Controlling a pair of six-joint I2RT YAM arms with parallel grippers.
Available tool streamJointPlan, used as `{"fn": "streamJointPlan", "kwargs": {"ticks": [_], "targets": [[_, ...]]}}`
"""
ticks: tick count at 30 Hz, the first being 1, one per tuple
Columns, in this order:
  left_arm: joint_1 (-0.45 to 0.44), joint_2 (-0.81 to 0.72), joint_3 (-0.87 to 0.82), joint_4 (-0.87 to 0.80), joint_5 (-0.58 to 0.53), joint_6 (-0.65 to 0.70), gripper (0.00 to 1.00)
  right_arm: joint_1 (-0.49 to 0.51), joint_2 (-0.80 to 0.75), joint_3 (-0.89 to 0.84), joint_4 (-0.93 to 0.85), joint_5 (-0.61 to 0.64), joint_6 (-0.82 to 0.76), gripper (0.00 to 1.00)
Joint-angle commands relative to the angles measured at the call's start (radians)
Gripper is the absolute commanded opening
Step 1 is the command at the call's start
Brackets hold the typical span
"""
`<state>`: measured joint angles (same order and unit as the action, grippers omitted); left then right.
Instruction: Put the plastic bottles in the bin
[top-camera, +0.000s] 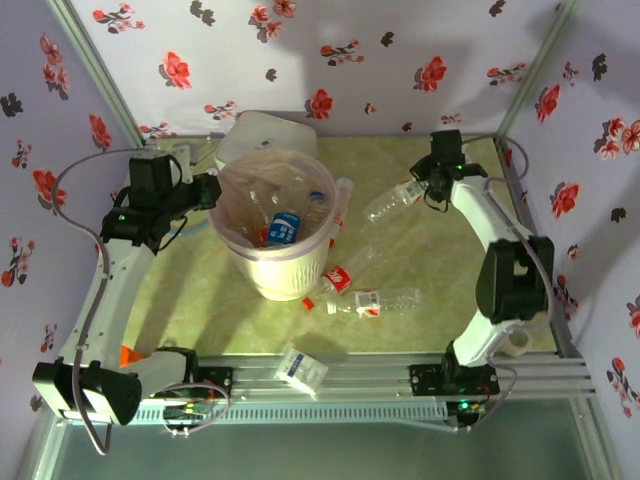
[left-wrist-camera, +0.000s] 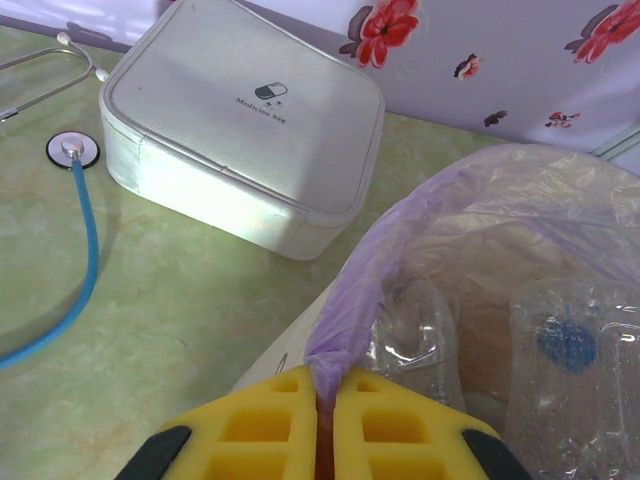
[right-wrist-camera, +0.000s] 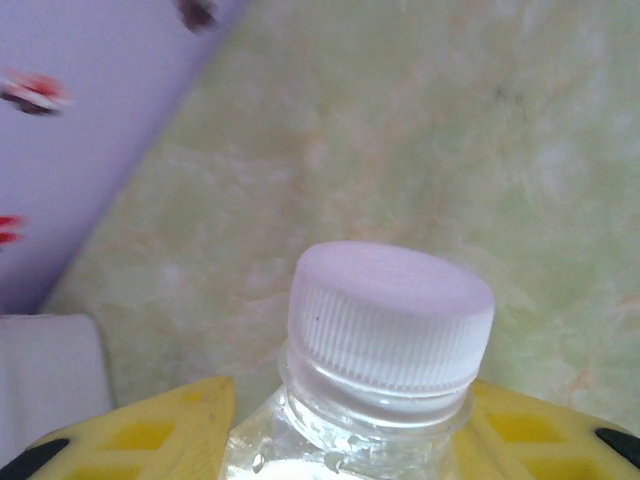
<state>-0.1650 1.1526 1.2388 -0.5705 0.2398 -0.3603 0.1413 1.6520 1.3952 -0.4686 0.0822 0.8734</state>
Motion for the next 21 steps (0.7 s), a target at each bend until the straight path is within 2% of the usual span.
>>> {"fn": "streamJointPlan", "kwargs": {"ticks": [1, 4, 5, 10, 15, 21], "targets": [[-0.004, 0.014, -0.002, -0.024, -0.004, -0.026, 0.03, 0.055, -0.138, 0.06, -0.057, 0.145, -0.13, 0.46], [-0.004, 0.016, -0.004, -0.017, -0.004, -0.027, 0.03, 0.172, -0.234, 0.111, -0.035, 0.321, -0.307, 0.47], [-0.003, 0.016, -0.004, -0.014, -0.004, -0.029, 0.03, 0.208, -0.262, 0.124, -0.016, 0.345, -0.354, 0.46], [-0.005, 0.014, -0.008, -0.002, -0.002, -0.037, 0.03, 0.338, -0.335, 0.186, 0.103, 0.288, -0.447, 0.4], [-0.006, -0.029, -0.022, 0.031, -0.001, -0.013, 0.0, 0.538, -0.347, 0.216, 0.262, 0.295, -0.58, 0.39], [-0.008, -0.105, -0.064, 0.113, 0.001, -0.007, 0.0, 0.656, -0.306, 0.227, 0.371, 0.243, -0.641, 0.38]]}}
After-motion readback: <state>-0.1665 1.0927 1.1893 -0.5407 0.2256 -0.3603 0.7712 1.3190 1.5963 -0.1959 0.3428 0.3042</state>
